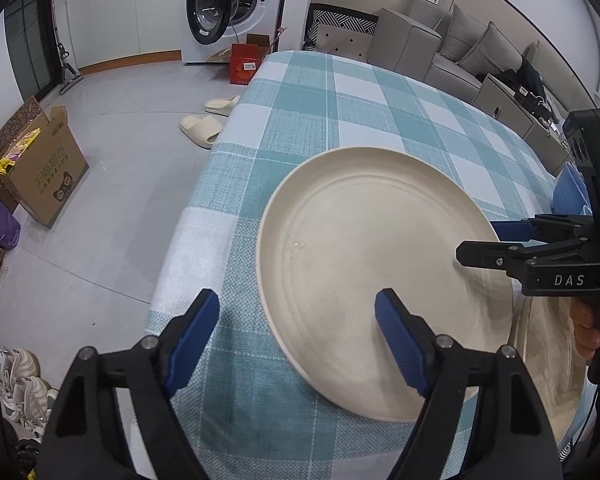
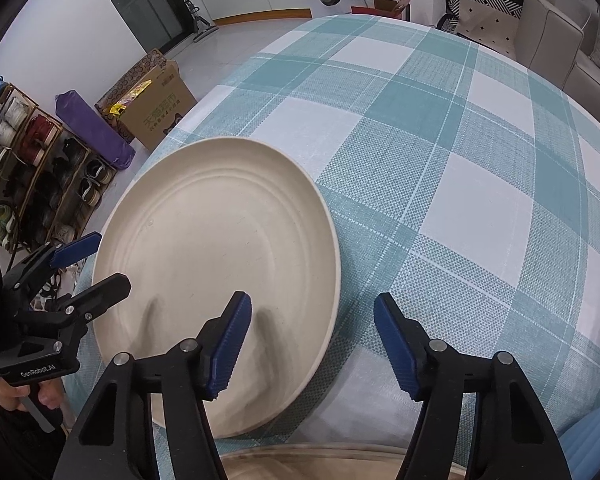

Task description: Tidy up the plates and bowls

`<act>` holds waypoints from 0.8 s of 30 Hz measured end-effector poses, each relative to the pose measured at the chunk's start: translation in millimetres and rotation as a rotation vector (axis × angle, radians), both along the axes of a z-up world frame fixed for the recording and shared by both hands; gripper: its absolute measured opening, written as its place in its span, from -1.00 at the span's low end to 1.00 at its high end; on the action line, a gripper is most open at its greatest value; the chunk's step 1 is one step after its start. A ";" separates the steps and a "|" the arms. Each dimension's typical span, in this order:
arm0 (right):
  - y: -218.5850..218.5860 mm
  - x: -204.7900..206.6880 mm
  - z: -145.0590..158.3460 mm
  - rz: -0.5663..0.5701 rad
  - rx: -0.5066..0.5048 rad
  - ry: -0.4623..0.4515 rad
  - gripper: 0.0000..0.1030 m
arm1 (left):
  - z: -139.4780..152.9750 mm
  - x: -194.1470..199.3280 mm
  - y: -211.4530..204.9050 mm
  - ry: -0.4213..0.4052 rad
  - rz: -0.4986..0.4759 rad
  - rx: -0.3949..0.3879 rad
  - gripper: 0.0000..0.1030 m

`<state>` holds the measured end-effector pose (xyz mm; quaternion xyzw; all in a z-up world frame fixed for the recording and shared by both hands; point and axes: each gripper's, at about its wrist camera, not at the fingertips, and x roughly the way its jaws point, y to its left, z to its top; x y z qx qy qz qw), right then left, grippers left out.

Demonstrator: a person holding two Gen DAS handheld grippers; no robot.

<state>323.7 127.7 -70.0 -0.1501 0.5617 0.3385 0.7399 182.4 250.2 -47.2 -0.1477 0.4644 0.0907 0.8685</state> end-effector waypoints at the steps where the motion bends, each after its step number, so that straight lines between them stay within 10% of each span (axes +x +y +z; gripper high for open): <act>1: -0.3 -0.7 0.4 0.001 0.000 -0.001 0.26 | -0.1 0.2 -0.5 0.000 -0.002 0.000 0.49; 16: -2.5 -3.2 4.6 0.014 0.001 -0.016 0.25 | 0.2 2.3 -2.4 0.003 -0.005 -0.006 0.20; 24: -1.7 -10.8 3.9 0.040 -0.012 -0.017 -0.09 | -1.8 0.8 -5.1 0.011 -0.010 -0.014 -0.14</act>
